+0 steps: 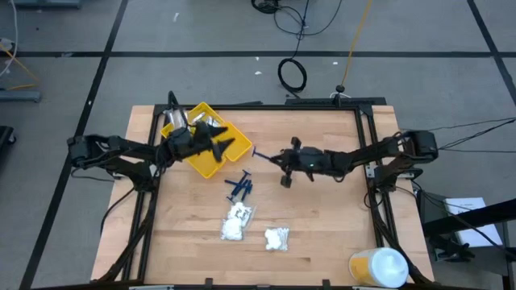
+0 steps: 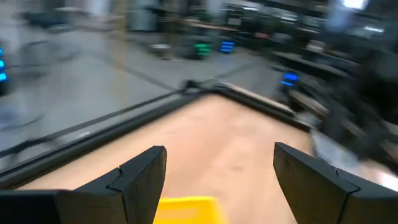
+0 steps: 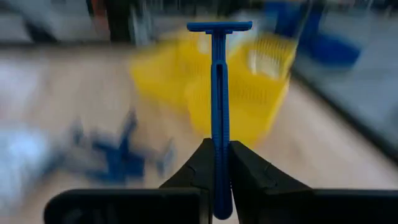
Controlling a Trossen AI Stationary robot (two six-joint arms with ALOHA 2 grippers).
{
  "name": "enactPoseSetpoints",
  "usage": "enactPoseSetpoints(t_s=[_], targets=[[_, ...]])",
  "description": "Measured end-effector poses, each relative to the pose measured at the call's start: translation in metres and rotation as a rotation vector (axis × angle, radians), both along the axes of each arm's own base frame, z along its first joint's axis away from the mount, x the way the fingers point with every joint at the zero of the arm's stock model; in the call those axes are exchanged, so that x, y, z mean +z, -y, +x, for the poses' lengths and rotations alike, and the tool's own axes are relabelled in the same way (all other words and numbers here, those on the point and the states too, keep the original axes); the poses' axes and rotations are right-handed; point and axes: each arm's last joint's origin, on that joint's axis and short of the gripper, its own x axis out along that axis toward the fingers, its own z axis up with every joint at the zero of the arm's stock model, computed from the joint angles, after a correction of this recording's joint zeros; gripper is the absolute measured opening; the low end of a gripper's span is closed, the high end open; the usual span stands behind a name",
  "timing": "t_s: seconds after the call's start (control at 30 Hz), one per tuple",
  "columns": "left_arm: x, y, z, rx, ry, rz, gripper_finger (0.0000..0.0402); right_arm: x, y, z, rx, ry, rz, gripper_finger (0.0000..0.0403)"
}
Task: Pick & Place Travel size toiletries
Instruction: Put the blue razor into the middle right yellow bin
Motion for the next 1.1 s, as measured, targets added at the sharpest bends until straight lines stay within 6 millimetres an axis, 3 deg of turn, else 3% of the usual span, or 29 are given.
enactPoseSetpoints(t_s=[0.2,0.33,0.5,0.67,0.83,1.1], targets=[[0.01,0.024,0.015,-0.208,0.008,0.098,0.0285,0.004,-0.002,-0.023,0.01,0.347,0.0,0.0019],[0.024,0.037,0.027,-0.268,0.04,0.189,0.0285,0.004,-0.004,-0.039,0.029,0.474,0.02,0.0019],[0.037,0.053,0.051,-0.344,0.065,0.263,0.0285,0.002,-0.004,-0.044,0.028,0.493,0.031,0.0019],[0.041,0.063,0.088,-0.392,0.054,0.325,0.0285,0.002,-0.005,-0.044,0.059,0.495,0.045,0.0019],[0.039,0.061,0.121,-0.389,0.055,0.294,0.0285,0.003,-0.012,-0.044,0.109,0.506,0.029,0.0019],[0.032,0.058,0.149,-0.389,0.054,0.266,0.0285,0.002,-0.02,-0.043,0.14,0.484,0.006,0.0019]])
